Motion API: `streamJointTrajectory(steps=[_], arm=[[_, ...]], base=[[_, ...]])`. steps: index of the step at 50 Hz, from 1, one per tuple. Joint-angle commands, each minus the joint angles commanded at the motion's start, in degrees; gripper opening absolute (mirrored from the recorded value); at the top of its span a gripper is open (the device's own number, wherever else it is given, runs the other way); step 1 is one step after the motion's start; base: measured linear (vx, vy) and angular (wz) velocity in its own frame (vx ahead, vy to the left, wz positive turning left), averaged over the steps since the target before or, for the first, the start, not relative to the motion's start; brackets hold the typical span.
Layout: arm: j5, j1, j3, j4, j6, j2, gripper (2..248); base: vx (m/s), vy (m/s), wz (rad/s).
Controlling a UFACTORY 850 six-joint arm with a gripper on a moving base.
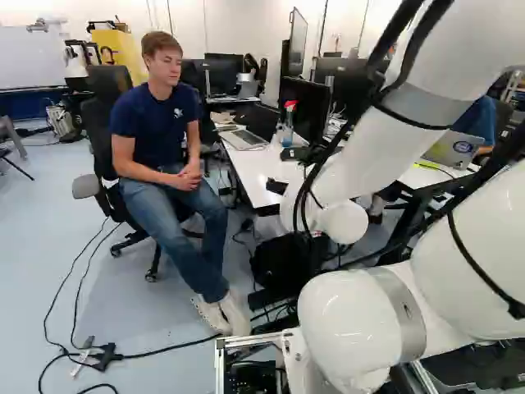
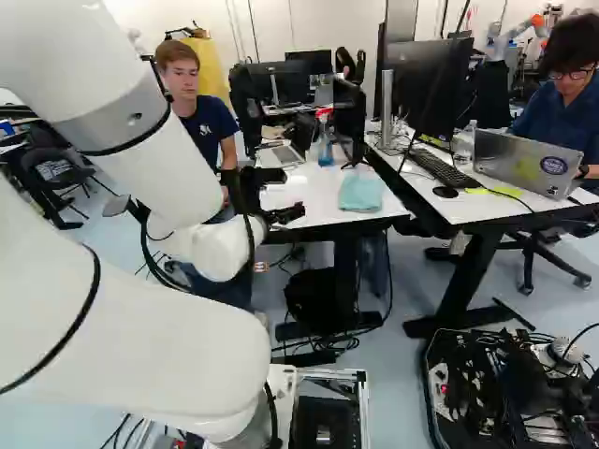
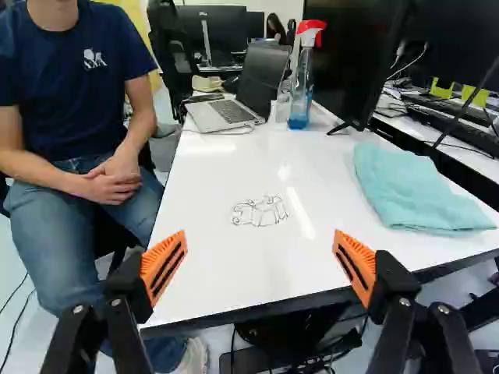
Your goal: Clean the table with the green towel
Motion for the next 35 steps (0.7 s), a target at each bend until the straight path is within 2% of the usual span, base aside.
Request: streamJointTrajectory(steps=[1, 35], arm=[[0.00, -1.00, -1.11, 0.00, 0.00, -0.42, 247], [-0.15, -6.87, -9.51, 0.00, 0.00, -4.41, 247]], base=[[0.000, 0.000, 0.000], [0.000, 0.000, 0.001]])
